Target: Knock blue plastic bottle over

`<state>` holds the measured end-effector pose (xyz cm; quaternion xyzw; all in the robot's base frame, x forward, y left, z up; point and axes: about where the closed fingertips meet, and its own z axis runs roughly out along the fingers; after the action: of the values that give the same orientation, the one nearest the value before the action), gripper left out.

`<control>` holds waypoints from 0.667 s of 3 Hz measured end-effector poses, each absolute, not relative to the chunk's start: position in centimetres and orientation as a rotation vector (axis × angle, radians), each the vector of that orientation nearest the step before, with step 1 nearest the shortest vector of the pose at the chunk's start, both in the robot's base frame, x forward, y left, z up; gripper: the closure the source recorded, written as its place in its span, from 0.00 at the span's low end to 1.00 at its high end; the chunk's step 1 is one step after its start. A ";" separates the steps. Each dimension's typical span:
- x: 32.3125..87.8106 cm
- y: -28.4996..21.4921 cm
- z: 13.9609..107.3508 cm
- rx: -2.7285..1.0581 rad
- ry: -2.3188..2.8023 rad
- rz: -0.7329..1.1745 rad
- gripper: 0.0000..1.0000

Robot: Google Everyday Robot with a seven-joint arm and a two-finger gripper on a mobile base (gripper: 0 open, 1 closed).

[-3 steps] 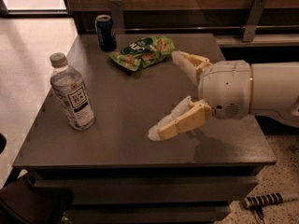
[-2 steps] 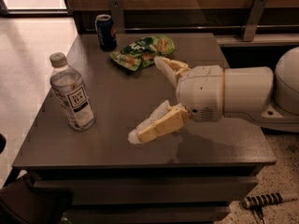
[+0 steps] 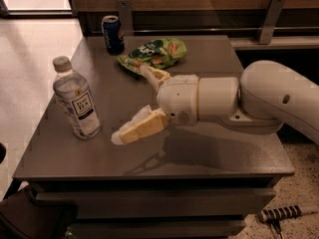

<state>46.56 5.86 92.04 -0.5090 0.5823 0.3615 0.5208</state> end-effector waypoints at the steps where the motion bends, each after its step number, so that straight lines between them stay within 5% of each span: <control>1: 47.8 8.4 91.3 -1.198 1.380 0.898 0.00; 2: 48.0 11.9 91.2 -1.184 1.364 0.925 0.00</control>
Offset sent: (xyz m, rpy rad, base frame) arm 0.0189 0.1008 -0.0098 0.0933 0.0265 0.0200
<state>47.99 11.87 91.23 -0.4957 0.5709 0.3871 0.5278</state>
